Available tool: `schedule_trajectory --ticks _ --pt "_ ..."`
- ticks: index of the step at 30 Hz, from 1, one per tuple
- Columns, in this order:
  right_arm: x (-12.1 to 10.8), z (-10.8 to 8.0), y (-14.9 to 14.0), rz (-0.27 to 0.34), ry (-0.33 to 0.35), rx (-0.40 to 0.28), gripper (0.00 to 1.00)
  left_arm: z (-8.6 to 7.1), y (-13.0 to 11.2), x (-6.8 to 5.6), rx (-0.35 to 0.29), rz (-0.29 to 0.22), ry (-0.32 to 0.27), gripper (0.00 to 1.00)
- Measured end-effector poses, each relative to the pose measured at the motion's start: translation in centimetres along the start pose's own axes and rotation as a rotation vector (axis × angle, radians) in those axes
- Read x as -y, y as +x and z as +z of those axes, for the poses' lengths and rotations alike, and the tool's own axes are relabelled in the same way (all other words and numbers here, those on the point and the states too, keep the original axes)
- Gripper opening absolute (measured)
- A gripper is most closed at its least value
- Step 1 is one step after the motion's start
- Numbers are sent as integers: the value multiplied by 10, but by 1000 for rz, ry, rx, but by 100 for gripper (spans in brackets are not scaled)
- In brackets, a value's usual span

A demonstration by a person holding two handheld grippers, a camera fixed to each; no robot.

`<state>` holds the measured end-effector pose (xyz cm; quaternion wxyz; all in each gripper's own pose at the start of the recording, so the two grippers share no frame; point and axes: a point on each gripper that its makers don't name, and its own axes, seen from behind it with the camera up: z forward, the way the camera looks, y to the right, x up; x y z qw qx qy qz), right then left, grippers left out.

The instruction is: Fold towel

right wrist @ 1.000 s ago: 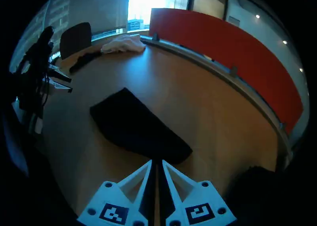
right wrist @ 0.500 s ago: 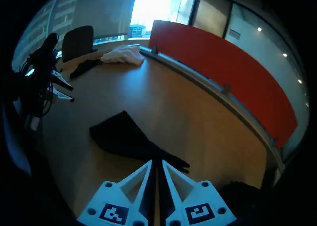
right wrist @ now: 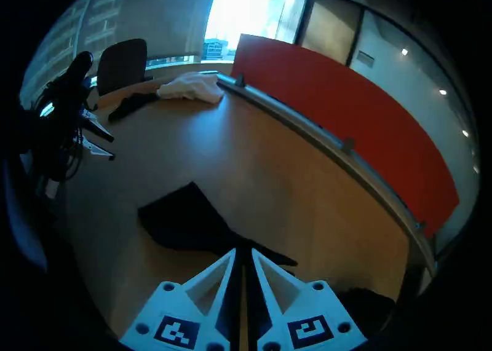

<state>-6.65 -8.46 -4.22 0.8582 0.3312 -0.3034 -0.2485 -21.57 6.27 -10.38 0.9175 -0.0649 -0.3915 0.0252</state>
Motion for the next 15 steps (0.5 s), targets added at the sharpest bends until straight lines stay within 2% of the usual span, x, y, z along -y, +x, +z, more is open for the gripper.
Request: schedule_trajectory --ticks 15 --pt "31 24 30 -42 68 -38 12 -1 3 0 -8 -2 -1 92"
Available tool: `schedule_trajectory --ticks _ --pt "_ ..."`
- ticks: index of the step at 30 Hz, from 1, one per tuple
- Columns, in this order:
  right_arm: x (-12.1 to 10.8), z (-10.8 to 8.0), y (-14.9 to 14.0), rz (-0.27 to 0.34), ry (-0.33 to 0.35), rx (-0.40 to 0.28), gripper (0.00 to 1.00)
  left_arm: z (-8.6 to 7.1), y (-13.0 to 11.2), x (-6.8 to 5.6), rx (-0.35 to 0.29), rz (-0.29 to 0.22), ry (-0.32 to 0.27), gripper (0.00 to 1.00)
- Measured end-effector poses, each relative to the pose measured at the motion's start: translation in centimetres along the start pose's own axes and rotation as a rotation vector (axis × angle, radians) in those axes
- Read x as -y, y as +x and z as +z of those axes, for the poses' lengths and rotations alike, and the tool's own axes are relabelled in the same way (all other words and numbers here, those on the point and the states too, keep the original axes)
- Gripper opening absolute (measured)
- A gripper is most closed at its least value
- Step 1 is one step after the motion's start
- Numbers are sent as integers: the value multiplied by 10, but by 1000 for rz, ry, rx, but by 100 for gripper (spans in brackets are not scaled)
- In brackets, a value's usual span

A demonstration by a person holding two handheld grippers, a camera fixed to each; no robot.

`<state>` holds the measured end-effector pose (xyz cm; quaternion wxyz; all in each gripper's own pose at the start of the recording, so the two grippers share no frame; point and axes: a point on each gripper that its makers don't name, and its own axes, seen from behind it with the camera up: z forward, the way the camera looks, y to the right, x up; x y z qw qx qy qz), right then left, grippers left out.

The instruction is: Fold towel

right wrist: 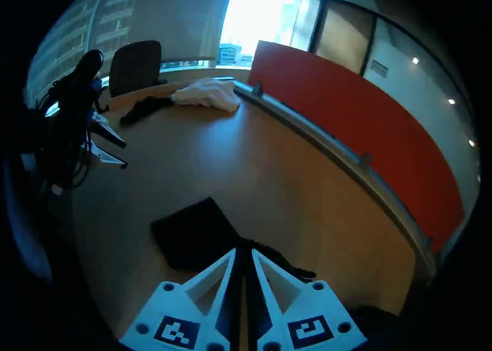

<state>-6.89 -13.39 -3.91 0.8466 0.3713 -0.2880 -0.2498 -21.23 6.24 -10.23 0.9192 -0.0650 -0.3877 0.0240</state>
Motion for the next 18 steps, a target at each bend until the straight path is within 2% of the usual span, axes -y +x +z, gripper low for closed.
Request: schedule_trajectory --ticks 18 --pt "56 40 14 -38 119 3 12 -4 1 10 -12 -11 10 92"
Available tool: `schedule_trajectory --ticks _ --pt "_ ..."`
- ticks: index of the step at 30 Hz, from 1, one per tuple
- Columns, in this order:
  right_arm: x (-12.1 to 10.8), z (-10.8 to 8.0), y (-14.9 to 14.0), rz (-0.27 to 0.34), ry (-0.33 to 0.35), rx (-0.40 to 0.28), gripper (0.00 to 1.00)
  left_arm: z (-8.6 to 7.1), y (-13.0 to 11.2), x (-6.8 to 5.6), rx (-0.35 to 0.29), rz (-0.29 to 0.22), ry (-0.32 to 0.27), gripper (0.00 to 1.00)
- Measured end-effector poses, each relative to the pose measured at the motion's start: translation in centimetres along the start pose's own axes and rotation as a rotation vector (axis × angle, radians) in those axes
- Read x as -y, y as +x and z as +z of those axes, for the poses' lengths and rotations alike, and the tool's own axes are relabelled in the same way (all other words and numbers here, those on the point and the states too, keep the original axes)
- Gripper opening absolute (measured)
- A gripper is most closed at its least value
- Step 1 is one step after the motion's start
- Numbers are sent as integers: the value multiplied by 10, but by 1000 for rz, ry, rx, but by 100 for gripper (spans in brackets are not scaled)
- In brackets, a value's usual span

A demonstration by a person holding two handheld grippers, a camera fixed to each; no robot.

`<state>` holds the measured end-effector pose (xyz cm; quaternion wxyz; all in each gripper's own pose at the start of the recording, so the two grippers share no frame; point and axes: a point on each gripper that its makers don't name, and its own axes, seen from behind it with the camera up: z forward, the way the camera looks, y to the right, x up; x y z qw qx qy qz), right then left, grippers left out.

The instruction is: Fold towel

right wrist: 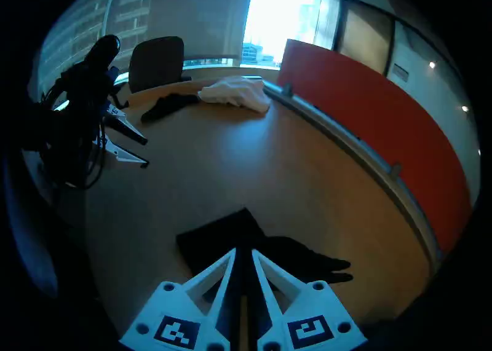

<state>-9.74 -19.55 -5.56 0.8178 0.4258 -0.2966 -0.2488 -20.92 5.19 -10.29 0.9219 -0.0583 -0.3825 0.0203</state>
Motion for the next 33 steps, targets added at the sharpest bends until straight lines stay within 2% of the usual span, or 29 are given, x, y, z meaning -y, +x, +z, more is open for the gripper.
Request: schedule_trajectory --ticks 13,17,19,33 --pt "31 27 2 -2 64 14 14 -5 -9 15 6 -19 20 92" --pt "35 31 -5 7 68 40 59 -6 -12 19 8 -26 27 92" --pt "35 31 -7 12 69 44 66 -7 -13 21 9 -29 29 92" --pt "29 22 -20 43 41 57 68 -7 -13 21 5 -23 26 92"
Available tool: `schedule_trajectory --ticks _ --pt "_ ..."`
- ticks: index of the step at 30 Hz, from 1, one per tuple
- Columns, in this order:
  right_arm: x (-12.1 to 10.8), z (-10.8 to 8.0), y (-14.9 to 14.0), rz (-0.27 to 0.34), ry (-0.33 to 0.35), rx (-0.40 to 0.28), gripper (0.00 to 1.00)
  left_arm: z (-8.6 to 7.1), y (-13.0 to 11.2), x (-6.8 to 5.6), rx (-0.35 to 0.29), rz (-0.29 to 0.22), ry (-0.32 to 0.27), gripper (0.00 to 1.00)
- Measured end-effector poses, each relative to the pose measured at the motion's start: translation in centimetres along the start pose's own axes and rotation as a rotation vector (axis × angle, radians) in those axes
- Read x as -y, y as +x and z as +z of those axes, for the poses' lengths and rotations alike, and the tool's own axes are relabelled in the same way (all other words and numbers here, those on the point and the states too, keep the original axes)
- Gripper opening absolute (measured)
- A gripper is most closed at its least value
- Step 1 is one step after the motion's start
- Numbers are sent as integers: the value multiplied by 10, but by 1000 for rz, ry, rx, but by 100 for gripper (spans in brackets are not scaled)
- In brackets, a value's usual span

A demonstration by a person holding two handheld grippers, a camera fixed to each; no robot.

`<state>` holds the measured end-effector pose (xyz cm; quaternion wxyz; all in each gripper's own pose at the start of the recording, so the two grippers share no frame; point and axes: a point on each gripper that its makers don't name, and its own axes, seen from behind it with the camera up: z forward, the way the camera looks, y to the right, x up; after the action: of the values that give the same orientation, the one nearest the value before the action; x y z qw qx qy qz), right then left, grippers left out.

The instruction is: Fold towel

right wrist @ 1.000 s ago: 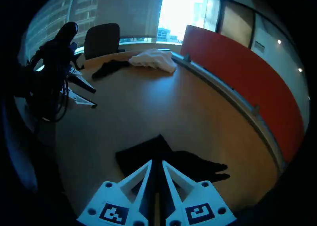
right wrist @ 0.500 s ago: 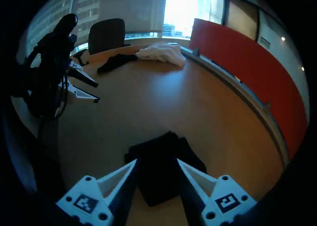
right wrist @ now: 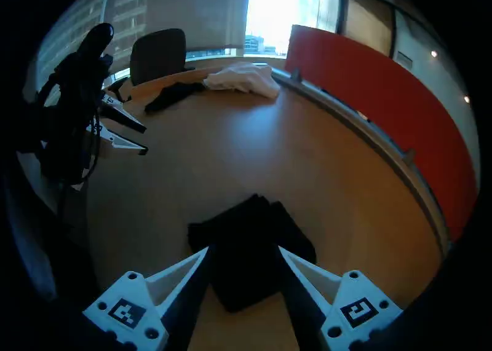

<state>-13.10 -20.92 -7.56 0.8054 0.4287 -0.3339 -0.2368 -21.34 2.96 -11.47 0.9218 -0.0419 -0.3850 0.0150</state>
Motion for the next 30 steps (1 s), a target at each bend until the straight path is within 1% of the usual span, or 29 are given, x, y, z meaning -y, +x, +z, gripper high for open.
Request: schedule_trajectory --ticks 9,18,21,30 --pt "3 0 -26 20 -7 35 68 -1 1 1 -1 8 1 92" --pt "7 5 -57 56 -16 78 68 -1 0 0 -1 6 -1 92" --pt "7 7 -67 65 -18 93 68 -1 0 -1 -1 12 -1 92" --pt "11 13 -97 85 -20 144 68 0 1 -1 -1 10 -2 92"
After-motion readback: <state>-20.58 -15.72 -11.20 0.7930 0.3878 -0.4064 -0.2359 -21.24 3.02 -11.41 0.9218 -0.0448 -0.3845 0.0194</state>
